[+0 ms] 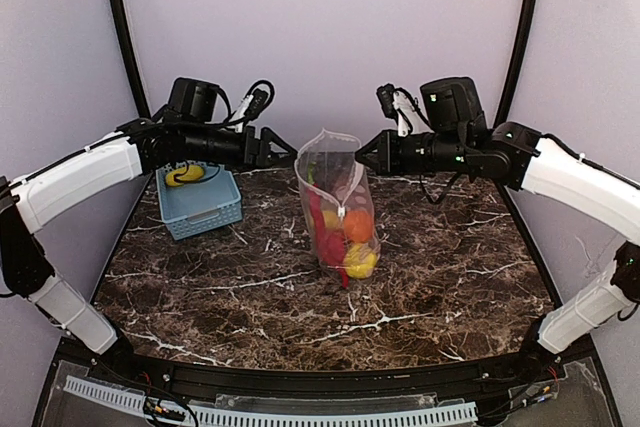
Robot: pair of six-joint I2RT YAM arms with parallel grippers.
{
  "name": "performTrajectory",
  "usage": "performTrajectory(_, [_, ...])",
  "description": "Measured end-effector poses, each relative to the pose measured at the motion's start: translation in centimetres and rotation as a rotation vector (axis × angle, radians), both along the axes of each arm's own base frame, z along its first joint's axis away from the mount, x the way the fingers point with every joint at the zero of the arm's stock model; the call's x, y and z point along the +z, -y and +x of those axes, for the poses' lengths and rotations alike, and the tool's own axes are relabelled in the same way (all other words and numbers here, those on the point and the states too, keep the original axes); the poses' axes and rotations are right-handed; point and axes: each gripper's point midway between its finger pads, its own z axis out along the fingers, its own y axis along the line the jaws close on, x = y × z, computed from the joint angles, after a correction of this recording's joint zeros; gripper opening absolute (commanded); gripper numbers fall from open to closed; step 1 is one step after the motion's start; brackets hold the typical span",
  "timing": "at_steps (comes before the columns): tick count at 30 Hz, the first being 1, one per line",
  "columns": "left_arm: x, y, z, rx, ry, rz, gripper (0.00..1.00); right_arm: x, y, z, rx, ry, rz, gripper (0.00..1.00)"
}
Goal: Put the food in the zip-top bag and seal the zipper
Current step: Adjust the zipper food storage bag at the center of the board, then move the fake fruit to the bin.
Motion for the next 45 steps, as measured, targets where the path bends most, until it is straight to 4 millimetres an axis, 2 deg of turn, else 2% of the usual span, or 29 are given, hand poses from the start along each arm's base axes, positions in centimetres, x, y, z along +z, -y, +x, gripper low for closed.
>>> performTrajectory(3, [-0.4, -2.8, 1.4, 0.057, 0.016, 0.05, 0.77, 0.1, -0.1, -0.1, 0.007, -0.001, 0.005, 0.0])
performTrajectory(8, [-0.6, -10.0, 5.5, 0.22, 0.042, 0.128, 0.81, 0.1, -0.5, -0.1, 0.021, 0.001, 0.017, 0.0])
performTrajectory(12, [-1.7, -15.4, 8.9, 0.352, 0.028, 0.175, 0.82, 0.0, -0.7, -0.2, 0.035, 0.003, 0.025, 0.0])
performTrajectory(15, [-3.5, -18.6, 11.9, 0.435, 0.008, 0.224, 0.81, 0.1, -0.9, -0.3, 0.046, 0.008, 0.032, 0.0])
performTrajectory(19, [-7.3, -22.7, 16.6, 0.511, -0.024, 0.321, 0.81, 0.0, -1.1, -0.5, 0.061, 0.009, 0.035, 0.0])
performTrajectory(21, [-9.9, -24.5, 18.6, 0.527, -0.043, 0.371, 0.81, -0.1, -1.2, -0.5, 0.067, 0.009, 0.037, 0.0])
performTrajectory(24, [-13.8, -26.6, 20.7, 0.531, -0.064, 0.456, 0.81, -0.2, -1.3, -0.5, 0.071, 0.011, 0.037, 0.0])
performTrajectory(29, [-16.8, -29.8, 22.5, 0.546, -0.067, 0.538, 0.82, -0.9, -1.4, -0.4, 0.072, 0.004, 0.031, 0.0])
performTrajectory(40, [-19.5, -32.9, 28.2, 0.547, 0.02, 0.626, 0.83, -1.5, -1.6, -0.3, 0.066, -0.023, 0.03, 0.0])
performTrajectory(45, [-21.6, -33.5, 29.5, 0.54, 0.007, 0.642, 0.83, -1.8, -1.7, -0.2, 0.059, -0.036, 0.031, 0.0])
